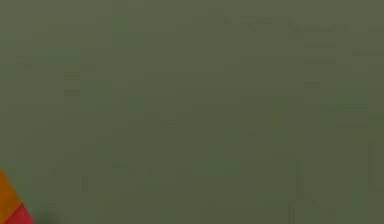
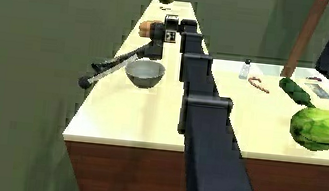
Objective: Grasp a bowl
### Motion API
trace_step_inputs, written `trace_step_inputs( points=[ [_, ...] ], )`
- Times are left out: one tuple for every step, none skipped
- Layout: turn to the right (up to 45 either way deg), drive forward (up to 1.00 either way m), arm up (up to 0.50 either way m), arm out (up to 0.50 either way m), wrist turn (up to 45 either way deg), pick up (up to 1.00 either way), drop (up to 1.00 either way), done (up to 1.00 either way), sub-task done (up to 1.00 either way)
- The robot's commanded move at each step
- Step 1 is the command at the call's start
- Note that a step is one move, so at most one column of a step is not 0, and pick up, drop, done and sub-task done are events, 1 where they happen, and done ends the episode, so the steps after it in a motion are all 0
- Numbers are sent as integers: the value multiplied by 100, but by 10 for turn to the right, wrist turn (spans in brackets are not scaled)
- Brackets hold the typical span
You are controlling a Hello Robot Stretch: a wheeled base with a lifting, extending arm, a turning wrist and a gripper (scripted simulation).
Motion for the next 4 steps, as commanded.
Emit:
trace_step_inputs(
  points=[
    [0,0,0,0,450,0,0,0,0],
    [0,0,0,0,330,0,0,0,0],
    [0,0,-8,0,0,0,0,0,0],
    [0,0,0,0,0,100,0,0,0]
  ],
)
